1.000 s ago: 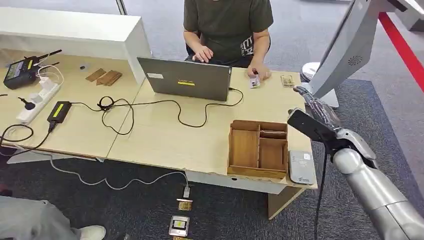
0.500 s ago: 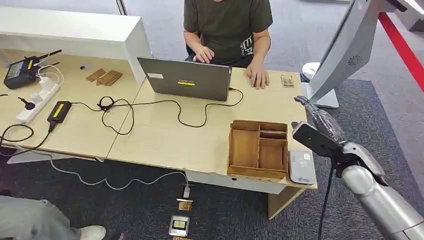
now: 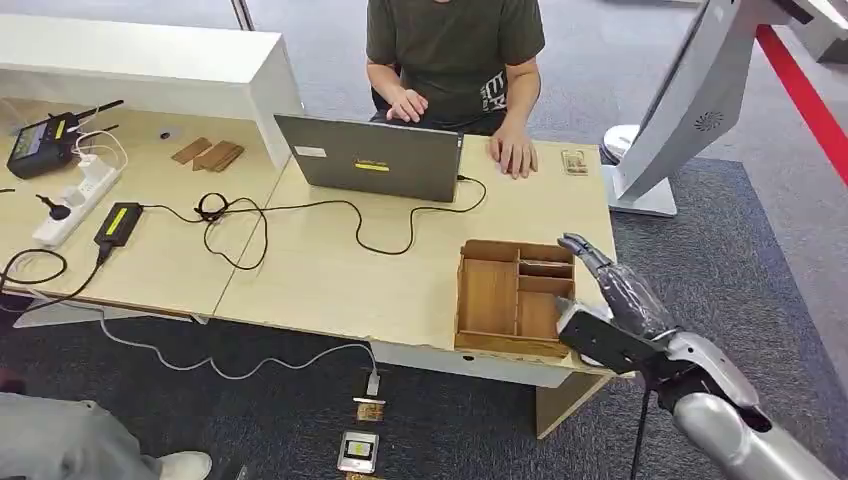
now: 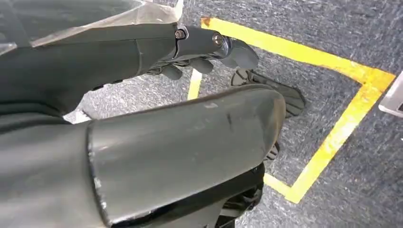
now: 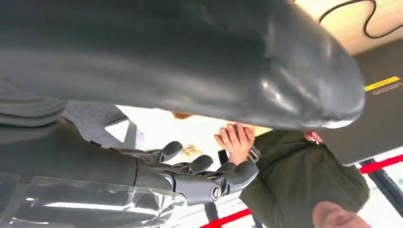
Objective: Pass the card to the sensor for recognition and then transmit it.
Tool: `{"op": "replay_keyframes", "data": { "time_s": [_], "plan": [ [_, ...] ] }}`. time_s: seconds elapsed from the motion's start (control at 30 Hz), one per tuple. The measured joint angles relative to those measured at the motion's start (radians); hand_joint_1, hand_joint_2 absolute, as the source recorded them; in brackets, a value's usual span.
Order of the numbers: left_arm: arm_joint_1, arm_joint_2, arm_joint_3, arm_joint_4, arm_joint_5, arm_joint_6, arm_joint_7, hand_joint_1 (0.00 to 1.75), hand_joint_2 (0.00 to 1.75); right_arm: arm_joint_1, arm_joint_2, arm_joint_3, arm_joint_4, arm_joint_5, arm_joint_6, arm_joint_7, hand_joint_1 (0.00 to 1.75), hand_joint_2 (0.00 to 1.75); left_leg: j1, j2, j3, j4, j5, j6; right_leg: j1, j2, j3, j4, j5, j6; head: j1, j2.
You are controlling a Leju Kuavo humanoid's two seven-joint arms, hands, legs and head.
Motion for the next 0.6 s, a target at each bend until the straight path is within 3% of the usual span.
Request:
{"op": "replay_keyframes", "data": {
  "time_s": [0.33,0.6],
  "plan": [
    [-0.002,0.0,0.0,0.0,-0.003,-0.002,-0.007,0.0,0.0,-0.017,0.0,0.004,-0.004,0.052,-0.018,-0.035,0.0,1.75,0.0,0.0,0.0,0.0,0.0,0.0,0.0,0.0,0.0,0.0,0.0,0.0,0.0,0.0],
    [-0.005,0.0,0.0,0.0,-0.009,-0.007,-0.009,0.0,0.0,-0.053,0.034,0.017,0.029,0.083,-0.016,-0.054,0.0,1.75,0.0,-0.001,0.0,0.0,0.0,0.0,0.0,0.0,0.0,0.0,0.0,0.0,0.0,0.0]
  ]
}}
